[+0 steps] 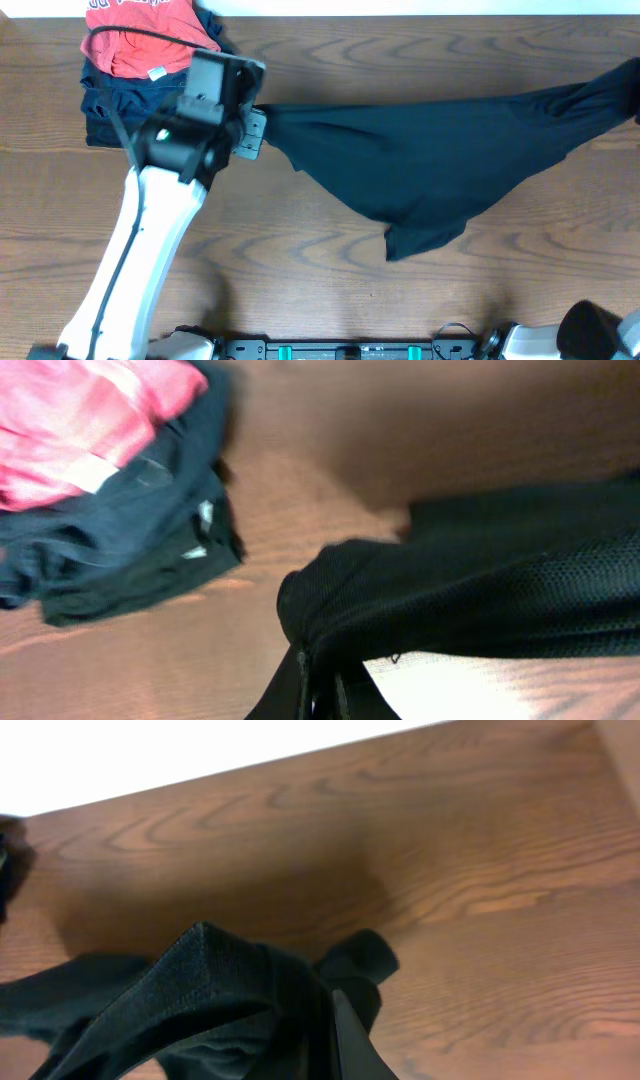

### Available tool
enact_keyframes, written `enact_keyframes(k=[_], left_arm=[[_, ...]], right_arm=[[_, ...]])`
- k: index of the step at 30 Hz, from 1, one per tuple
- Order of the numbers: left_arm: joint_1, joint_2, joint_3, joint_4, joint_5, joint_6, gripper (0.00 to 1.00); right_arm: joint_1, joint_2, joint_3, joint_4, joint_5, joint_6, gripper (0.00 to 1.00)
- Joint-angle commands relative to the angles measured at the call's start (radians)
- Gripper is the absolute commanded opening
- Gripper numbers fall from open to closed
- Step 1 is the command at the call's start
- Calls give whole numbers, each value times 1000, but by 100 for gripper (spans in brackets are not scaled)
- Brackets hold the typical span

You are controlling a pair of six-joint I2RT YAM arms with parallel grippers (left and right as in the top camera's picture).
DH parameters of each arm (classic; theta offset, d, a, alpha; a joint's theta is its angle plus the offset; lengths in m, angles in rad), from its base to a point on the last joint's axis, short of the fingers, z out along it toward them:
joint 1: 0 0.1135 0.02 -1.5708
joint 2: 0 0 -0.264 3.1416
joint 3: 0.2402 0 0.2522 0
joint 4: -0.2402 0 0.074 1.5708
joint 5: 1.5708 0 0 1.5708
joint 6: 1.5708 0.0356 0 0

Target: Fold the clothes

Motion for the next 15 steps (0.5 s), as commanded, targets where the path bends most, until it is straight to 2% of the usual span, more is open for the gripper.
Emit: enact_keyframes(k=[1,5,15], left_arm=[[2,51,13,-42,32,32,6],[-14,135,13,-98,97,56,6],[-55,375,13,-141,103,74,6]], right_arm=[[15,26,4,0,15,-18,1],[39,54,3,3,15,-24,1],[96,110,3,9,18,-31,1]])
